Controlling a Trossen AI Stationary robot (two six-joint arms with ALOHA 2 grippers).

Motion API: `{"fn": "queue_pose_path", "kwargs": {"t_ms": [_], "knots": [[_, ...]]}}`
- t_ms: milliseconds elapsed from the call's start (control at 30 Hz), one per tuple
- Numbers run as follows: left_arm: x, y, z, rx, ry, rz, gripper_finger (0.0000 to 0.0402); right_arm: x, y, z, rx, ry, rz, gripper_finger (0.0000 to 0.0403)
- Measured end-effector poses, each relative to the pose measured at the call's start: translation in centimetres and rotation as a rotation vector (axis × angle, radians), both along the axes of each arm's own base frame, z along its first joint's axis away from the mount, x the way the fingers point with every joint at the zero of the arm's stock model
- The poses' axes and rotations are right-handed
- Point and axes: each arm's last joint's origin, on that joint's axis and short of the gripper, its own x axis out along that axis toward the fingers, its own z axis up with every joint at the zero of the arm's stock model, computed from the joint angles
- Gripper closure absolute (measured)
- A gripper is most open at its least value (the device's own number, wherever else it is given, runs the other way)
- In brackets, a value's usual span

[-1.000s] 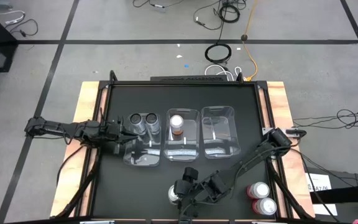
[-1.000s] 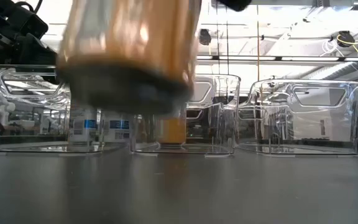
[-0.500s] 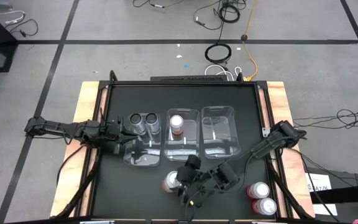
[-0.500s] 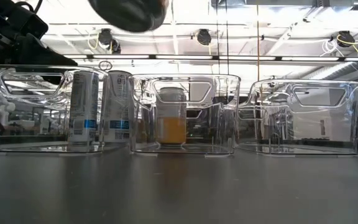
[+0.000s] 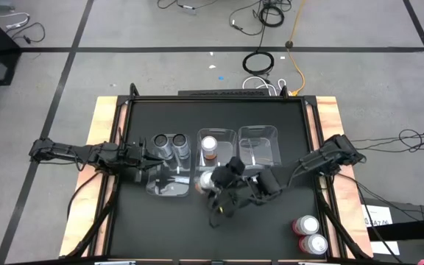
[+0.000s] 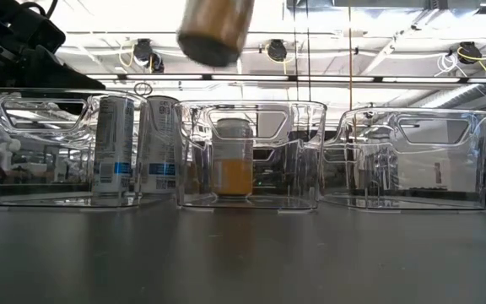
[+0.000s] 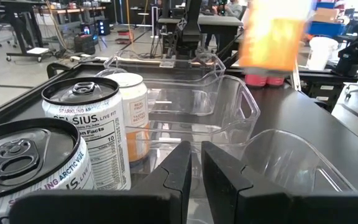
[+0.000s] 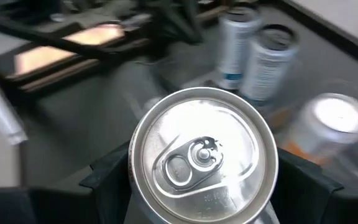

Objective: Sort soda cans
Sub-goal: Put the orange soda can into the middle transparent bin

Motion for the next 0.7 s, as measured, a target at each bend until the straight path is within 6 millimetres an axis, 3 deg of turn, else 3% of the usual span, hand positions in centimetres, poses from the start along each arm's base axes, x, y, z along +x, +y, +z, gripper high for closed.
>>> {"fn": "queue_pose_path", "kwargs": {"t_ms": [233,467,700], "knots": [[0.0,0.0,0.0,0.0,0.0,0.0,0.0352,-0.4,-3.4,-1.2,-0.012,0.156,-0.14,0.0115],[0.0,0.0,0.0,0.0,0.0,0.0,0.0352,-0.8,-5.6,-1.7,-0.069,0.259,-0.218,0.0115],[0.0,0.0,0.0,0.0,0.0,0.0,0.0352,-0.7,-7.7,-4.3,-0.078,0.331,-0.274,0.0115]]}}
